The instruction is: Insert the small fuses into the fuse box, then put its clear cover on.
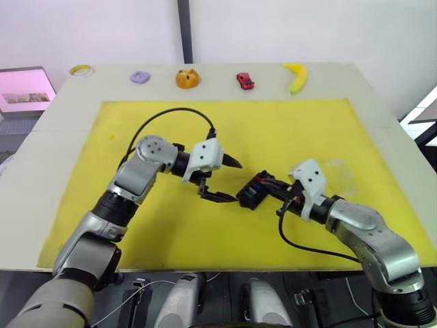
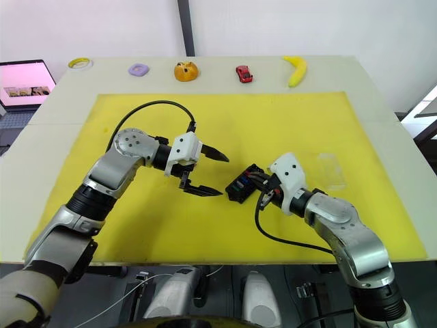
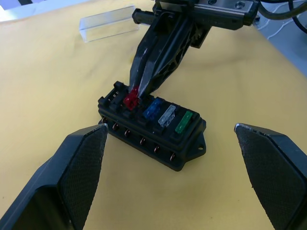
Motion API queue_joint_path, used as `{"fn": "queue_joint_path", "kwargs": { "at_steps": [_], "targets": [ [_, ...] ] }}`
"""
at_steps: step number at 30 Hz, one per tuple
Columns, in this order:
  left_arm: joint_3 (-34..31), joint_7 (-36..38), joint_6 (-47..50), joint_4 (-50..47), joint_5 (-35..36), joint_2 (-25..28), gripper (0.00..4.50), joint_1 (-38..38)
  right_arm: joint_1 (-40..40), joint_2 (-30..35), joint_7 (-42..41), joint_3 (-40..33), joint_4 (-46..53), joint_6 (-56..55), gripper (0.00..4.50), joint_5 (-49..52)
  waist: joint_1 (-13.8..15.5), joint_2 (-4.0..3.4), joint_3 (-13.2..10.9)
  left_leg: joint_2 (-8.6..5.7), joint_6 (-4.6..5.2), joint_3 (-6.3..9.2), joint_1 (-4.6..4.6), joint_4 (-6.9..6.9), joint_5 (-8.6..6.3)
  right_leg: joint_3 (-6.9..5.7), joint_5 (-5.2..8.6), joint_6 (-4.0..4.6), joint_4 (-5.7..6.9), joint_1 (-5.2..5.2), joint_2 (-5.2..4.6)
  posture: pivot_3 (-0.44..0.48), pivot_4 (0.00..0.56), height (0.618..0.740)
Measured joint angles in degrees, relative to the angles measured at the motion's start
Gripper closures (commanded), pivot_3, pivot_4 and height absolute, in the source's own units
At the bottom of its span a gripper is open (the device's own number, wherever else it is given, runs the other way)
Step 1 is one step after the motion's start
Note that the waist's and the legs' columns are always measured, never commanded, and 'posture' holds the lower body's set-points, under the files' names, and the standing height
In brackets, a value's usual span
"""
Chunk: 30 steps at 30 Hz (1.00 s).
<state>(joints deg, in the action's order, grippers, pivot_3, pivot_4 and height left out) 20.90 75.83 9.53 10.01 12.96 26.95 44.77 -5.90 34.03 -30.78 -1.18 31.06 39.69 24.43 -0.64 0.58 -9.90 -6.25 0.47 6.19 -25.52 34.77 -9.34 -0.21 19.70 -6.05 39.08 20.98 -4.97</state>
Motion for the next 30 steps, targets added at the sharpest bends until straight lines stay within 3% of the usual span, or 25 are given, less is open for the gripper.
{"fn": "queue_joint_path", "kwargs": {
  "at_steps": [30],
  "targets": [
    [-0.02, -0.33, 0.0, -0.01, 0.0, -0.03, 0.05, 0.0, -0.3, -0.01, -0.6, 0.65, -1.12, 0.31, 4.5, -1.09, 0.0, 0.0, 0.0, 0.0, 0.0, 0.0, 0.0, 0.0, 0.0, 0.0, 0.0, 0.0, 0.0, 0.01, 0.0, 0.0, 0.15, 0.735]
  ]
}}
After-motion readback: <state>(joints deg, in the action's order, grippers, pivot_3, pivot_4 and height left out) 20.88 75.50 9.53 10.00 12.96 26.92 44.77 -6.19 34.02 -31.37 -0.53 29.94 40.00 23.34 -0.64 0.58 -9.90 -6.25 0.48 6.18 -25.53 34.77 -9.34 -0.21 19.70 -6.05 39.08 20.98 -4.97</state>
